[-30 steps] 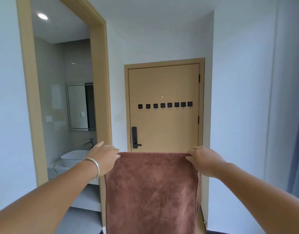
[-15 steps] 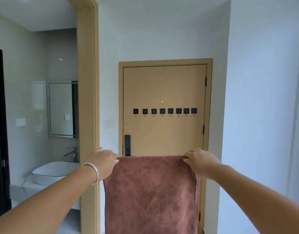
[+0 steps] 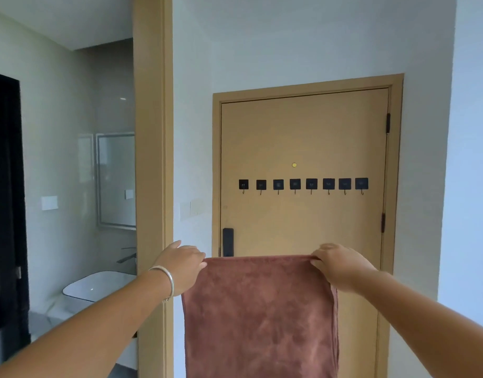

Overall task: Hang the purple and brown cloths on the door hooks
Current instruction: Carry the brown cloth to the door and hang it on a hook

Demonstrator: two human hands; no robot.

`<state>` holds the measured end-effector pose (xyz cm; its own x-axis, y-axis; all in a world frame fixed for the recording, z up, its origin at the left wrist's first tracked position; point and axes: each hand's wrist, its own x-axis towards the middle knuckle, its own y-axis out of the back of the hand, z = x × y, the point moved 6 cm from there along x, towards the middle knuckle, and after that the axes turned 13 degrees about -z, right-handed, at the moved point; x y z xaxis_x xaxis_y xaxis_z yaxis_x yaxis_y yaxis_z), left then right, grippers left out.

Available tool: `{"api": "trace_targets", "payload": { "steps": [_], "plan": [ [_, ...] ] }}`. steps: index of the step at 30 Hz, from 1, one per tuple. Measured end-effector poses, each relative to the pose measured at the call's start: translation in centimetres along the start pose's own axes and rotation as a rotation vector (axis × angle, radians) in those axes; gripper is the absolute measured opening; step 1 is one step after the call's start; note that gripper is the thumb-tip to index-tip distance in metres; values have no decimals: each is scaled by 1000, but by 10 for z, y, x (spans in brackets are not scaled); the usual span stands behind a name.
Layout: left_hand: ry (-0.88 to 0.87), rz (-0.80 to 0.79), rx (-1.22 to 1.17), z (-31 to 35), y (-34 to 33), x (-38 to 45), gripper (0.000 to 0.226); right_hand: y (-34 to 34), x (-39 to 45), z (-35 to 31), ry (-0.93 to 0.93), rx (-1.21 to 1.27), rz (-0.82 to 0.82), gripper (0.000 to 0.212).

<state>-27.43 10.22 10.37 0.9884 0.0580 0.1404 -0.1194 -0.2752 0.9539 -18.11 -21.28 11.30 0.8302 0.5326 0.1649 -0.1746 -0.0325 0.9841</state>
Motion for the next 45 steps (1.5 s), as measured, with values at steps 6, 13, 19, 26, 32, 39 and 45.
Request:
{"api": "trace_targets", "payload": {
  "steps": [6,13,19,26,32,39,45],
  "plan": [
    [75,34,14,-31,11,98,32,11,125,30,68,84,69,38],
    [127,16,21,-59,-12,192,28,-17,243,51,117,90,65,36],
    [96,6,29,-83,-46,276,26,-56,322,63,107,61,36,35],
    [-19,90,-30,-127,-65,390,25,-63,422,74,-57,90,10,35],
    [-54,192,-41,-162,-67,477,30,-57,490,76,-147,57,85,34],
    [-69,223,-120,-179,-94,564,28,-68,556,83,-135,12,158,29],
    [7,212,-343,-204,-120,642,34,-62,623,92,42,-24,343,29]
  ]
}}
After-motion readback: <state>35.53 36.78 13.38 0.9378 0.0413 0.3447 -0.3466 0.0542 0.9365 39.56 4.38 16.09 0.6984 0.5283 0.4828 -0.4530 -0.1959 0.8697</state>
